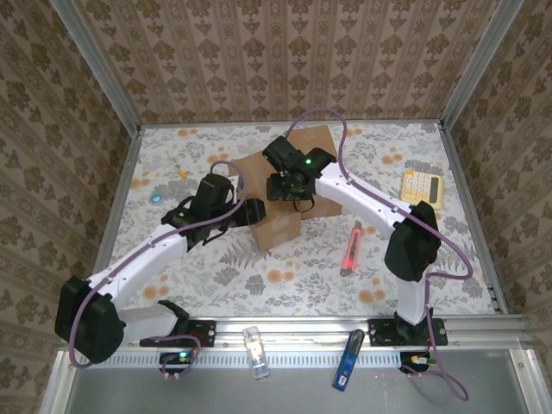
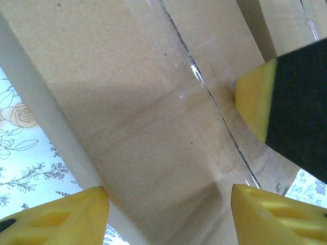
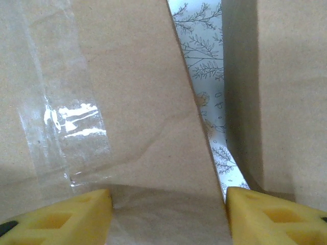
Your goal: Unpack the express box
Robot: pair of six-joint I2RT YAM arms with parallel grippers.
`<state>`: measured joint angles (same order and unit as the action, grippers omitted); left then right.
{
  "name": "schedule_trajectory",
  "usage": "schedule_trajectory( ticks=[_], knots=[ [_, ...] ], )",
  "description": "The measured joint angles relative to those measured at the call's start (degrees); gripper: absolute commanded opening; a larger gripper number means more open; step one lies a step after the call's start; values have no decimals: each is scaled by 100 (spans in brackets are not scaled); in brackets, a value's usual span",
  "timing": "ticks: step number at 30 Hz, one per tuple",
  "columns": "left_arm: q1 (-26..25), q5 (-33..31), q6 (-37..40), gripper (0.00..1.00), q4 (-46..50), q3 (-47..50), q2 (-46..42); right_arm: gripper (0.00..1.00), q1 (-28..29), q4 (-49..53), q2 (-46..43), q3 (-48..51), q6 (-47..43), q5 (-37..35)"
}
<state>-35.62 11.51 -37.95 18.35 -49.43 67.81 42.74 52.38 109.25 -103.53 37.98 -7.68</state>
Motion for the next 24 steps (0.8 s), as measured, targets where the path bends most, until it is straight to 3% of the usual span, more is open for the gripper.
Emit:
schedule_trajectory(
  ticks=[10, 17, 24],
  knots=[
    [-144, -348, 186, 93, 1032, -457, -348, 87, 125, -162, -42, -33, -2, 208],
    [15, -632, 531, 94, 1827, -1255, -437, 90, -87, -197, -531, 177, -24, 208],
    [529, -745, 763, 95, 2374, -1368, -673, 90, -280, -269, -1285, 1027, -24, 236]
  ],
)
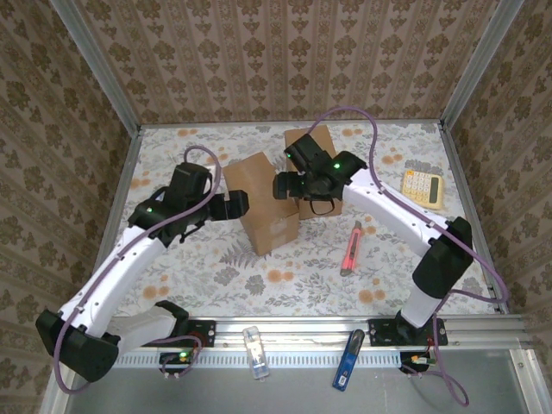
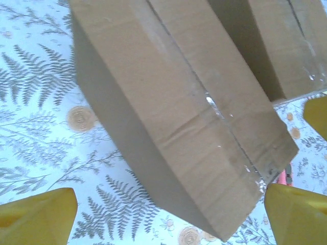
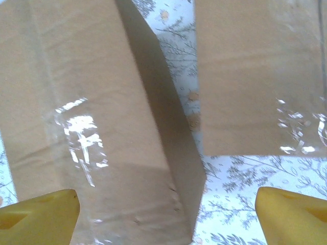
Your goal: Unpack the express box
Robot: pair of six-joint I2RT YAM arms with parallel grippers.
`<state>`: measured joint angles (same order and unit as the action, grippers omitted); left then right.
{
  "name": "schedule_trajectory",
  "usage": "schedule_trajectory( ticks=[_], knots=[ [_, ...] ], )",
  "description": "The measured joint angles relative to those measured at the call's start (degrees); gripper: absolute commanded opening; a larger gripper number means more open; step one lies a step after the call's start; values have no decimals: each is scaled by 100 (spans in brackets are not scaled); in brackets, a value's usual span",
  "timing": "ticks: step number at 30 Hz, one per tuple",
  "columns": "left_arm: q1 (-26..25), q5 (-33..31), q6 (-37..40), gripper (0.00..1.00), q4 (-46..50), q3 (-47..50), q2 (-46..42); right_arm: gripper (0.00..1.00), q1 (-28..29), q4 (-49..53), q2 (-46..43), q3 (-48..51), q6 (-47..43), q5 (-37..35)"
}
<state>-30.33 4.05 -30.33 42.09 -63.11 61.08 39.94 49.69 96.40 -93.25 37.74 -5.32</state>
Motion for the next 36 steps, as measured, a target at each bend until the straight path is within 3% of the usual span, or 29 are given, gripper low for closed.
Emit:
schedule_trajectory(
  ticks=[9, 19, 27, 36],
  knots=[
    [728, 131, 229, 96, 168, -4, -295, 90, -382, -319, -96, 754, 2, 345],
    [990, 345, 409, 99, 127, 9, -595, 90, -1021, -1040, 393, 782, -46, 431],
    [1316, 518, 494, 100, 120, 31, -656, 90, -1303, -1056, 925, 358, -164, 415],
    [1773, 999, 511, 91, -79, 55, -138, 92, -1488, -960, 1123, -35, -376, 363]
  ],
)
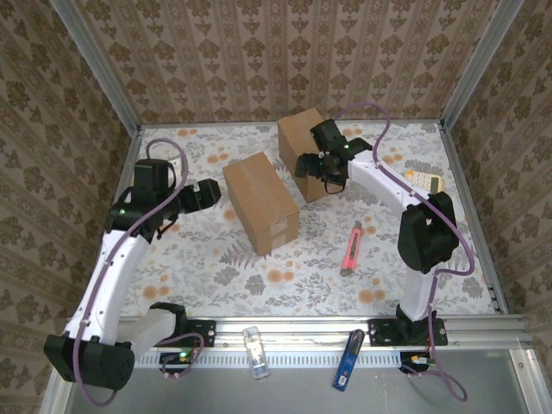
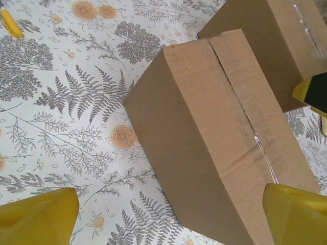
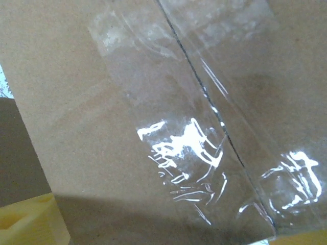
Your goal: Unpack the express box
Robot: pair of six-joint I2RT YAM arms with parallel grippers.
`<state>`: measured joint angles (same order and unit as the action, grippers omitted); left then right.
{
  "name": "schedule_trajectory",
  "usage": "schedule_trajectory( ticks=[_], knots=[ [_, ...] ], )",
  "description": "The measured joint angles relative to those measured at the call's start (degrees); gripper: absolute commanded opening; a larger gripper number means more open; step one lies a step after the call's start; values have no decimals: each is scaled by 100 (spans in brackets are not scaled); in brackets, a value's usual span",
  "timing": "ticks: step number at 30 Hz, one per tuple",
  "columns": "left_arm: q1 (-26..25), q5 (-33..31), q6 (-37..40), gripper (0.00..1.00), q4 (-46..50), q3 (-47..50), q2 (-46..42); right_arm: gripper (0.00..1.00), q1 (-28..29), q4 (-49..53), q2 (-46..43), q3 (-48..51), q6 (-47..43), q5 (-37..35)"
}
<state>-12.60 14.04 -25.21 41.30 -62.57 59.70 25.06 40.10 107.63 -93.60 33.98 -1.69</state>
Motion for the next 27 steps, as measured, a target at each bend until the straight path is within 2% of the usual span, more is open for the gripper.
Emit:
schedule_trajectory(
  ticks=[3, 7, 17, 21, 27],
  knots=[
    [81, 177, 15, 90, -140, -74, 396, 92, -2, -2, -122, 129, -83, 79],
    [243, 426, 50, 88, -407, -527, 1130, 92, 96, 11, -730, 719, -149, 289],
    [710, 1073, 61, 83, -1458, -2365, 3497, 89, 909, 144, -2699, 2321, -142, 385],
    [780, 1172, 105, 81, -1513, -3077, 4472, 88, 1130, 243, -2933, 2702, -7, 367],
    [765, 1141, 240, 80, -1384, -3364, 5106, 88, 1292, 192, -2931, 2855, 195, 391]
  ],
)
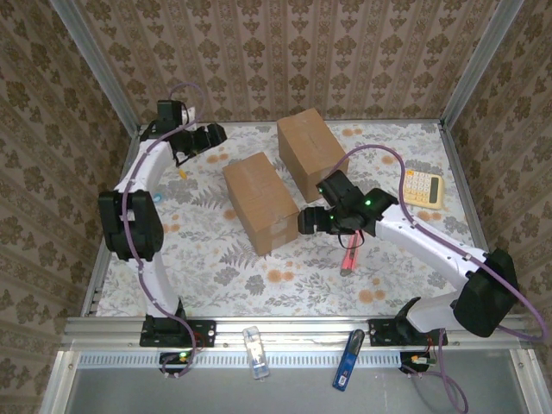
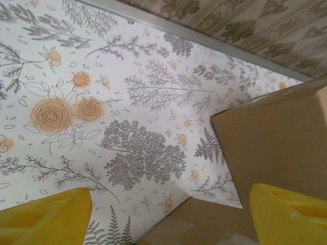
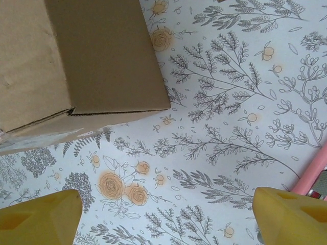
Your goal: Unpack the express box
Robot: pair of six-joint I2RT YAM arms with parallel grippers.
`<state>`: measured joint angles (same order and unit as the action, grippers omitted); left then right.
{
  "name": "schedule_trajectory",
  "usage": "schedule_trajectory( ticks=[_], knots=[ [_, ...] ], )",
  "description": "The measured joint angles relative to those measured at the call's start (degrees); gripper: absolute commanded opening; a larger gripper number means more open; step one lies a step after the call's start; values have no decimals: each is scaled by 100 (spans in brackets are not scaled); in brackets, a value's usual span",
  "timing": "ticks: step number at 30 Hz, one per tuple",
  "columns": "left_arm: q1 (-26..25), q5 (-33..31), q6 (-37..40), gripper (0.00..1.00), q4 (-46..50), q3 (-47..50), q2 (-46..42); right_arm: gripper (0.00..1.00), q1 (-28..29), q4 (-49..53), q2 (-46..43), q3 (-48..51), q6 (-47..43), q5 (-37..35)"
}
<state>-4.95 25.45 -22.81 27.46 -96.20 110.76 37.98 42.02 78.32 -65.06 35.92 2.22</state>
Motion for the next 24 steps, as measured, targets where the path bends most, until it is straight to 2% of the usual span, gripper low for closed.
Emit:
schedule_trajectory(
  ticks=[11, 24],
  knots=[
    [-302, -125, 168, 79, 85, 350, 31, 87, 11, -323, 879, -260, 94, 39],
    [-409, -267, 157, 79, -273, 1169, -260, 87, -35, -238, 920, -476, 70, 37]
  ],
)
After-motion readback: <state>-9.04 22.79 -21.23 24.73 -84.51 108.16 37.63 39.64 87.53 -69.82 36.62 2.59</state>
